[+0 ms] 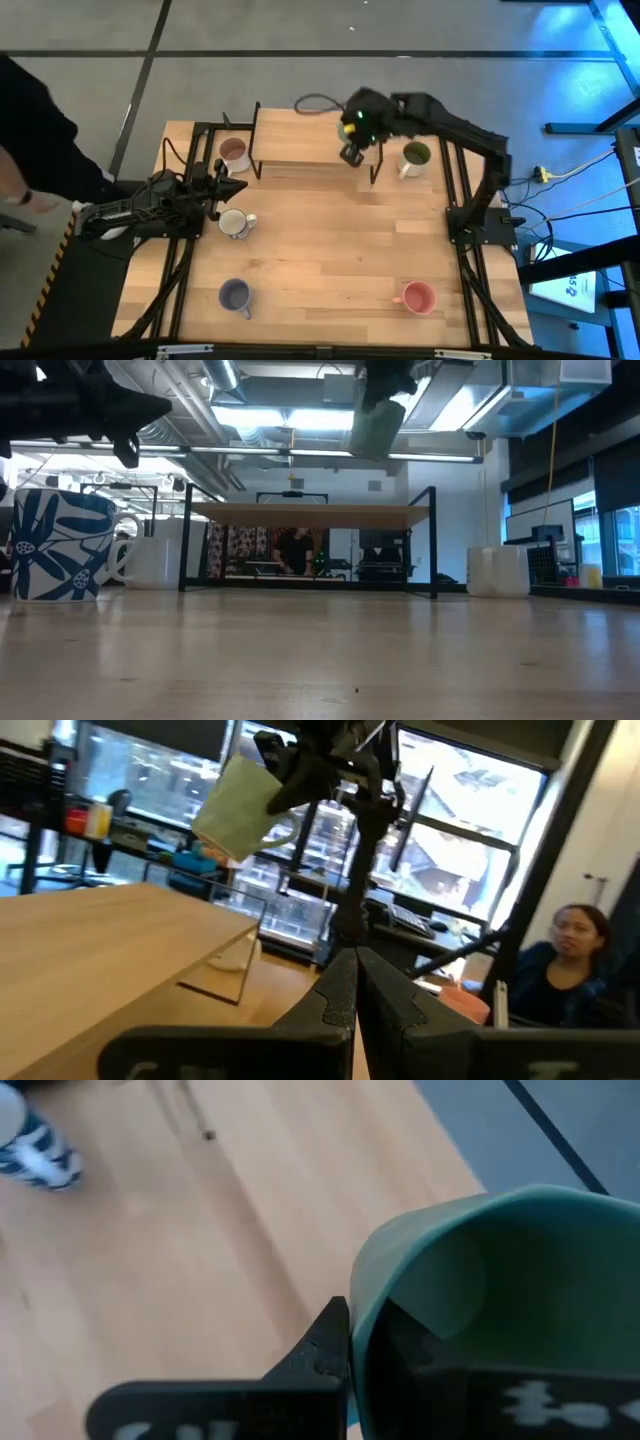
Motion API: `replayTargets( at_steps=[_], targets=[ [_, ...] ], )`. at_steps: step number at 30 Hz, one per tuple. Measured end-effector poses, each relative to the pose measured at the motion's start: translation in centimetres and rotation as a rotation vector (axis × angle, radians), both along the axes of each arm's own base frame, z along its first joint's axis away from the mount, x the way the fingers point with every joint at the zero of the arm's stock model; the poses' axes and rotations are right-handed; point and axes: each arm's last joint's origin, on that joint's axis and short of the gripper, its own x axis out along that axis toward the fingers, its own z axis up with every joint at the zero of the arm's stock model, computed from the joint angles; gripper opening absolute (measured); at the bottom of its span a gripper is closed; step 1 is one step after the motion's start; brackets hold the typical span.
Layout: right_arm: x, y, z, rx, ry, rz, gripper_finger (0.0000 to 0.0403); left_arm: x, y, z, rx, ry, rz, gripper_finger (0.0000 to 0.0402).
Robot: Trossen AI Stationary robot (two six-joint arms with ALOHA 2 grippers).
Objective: Place coffee mugs
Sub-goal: Put the green mug on the shelf
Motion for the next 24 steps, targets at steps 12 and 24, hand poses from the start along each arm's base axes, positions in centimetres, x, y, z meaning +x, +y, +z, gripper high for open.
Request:
replayTargets(
  at_steps=[12, 24],
  targets=[
    [0.0, -7.3, -2.7, 0.109, 0.158, -0.097, 0.0008, -0.1, 0.3, 0.0, -0.055, -0.013, 0.085, 0.0000],
    [0.3, -10.8, -5.2, 0.157, 0.198, -0.086, 0.0009, -0.1, 0.3, 0.0, -0.061, -0.016, 0.109, 0.0000]
  ],
)
